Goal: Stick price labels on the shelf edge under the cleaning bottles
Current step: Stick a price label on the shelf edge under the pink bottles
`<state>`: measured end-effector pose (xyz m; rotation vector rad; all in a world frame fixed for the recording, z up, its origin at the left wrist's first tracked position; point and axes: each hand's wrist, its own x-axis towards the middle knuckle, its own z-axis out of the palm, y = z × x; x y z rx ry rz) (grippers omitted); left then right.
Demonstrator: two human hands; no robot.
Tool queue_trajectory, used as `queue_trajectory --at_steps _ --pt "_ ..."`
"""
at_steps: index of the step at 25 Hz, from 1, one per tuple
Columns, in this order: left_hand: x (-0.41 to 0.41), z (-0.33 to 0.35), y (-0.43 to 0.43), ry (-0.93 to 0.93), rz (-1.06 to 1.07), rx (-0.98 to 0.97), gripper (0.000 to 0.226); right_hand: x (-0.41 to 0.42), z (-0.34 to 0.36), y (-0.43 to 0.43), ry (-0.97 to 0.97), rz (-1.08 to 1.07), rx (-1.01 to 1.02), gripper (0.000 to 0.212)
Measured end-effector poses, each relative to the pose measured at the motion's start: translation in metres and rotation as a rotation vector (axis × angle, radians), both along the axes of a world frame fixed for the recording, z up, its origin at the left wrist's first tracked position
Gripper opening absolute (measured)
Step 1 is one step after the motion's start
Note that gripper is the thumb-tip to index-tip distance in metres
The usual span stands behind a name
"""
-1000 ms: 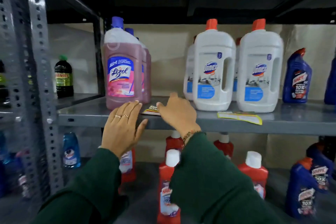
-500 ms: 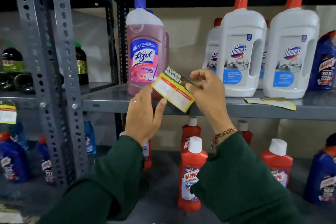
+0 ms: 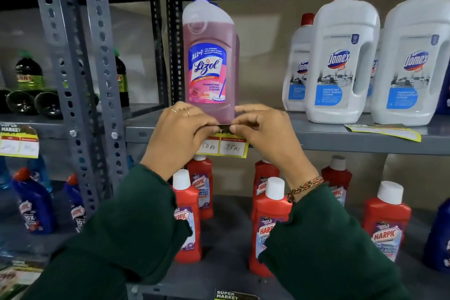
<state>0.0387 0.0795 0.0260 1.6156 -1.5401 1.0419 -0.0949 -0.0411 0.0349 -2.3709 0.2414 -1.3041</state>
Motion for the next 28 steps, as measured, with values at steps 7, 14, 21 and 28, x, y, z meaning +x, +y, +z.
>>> queue_trajectory --at_steps 7,14,21,28 --pt "0.013 -0.02 0.002 0.162 0.053 0.139 0.01 0.014 -0.02 0.003 0.183 -0.148 -0.215 0.021" --pt "0.01 -0.017 0.004 0.276 0.062 0.13 0.001 0.019 -0.024 0.008 0.142 -0.224 -0.23 0.021" --pt "0.008 -0.008 -0.001 0.313 0.051 0.045 0.005 0.023 -0.018 0.01 -0.01 -0.247 -0.096 0.026" --pt "0.009 -0.025 -0.009 0.221 0.047 -0.075 0.009 0.028 -0.026 0.012 -0.132 -0.291 -0.088 0.026"
